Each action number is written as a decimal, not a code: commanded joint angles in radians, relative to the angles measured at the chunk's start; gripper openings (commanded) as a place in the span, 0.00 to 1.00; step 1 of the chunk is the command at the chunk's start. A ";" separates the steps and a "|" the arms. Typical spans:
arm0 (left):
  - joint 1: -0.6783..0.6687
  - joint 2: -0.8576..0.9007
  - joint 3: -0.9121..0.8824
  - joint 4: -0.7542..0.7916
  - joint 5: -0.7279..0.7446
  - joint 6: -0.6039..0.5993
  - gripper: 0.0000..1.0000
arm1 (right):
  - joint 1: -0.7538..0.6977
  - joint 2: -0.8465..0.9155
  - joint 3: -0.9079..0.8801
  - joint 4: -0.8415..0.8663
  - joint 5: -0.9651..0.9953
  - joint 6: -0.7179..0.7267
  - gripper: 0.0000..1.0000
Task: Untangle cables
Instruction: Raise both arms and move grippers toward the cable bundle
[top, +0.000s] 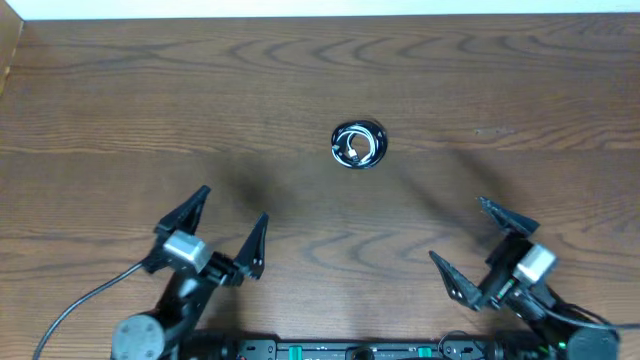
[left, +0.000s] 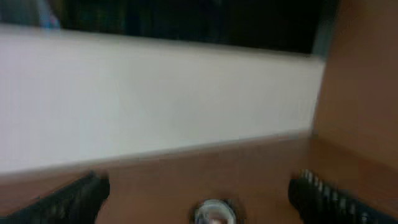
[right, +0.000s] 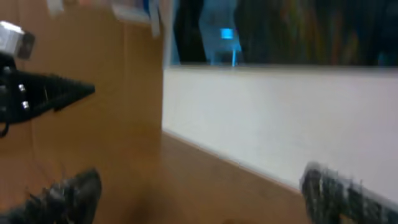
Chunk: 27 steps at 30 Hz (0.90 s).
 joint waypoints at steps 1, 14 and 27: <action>0.008 0.148 0.283 -0.237 0.041 0.082 0.98 | -0.027 0.085 0.256 -0.213 0.026 -0.107 0.99; 0.008 0.768 0.774 -1.025 0.151 0.071 0.98 | -0.031 0.857 1.030 -1.078 -0.119 -0.211 0.99; -0.058 0.951 0.774 -1.222 0.257 0.126 0.98 | 0.146 1.160 1.087 -1.199 0.005 -0.038 0.99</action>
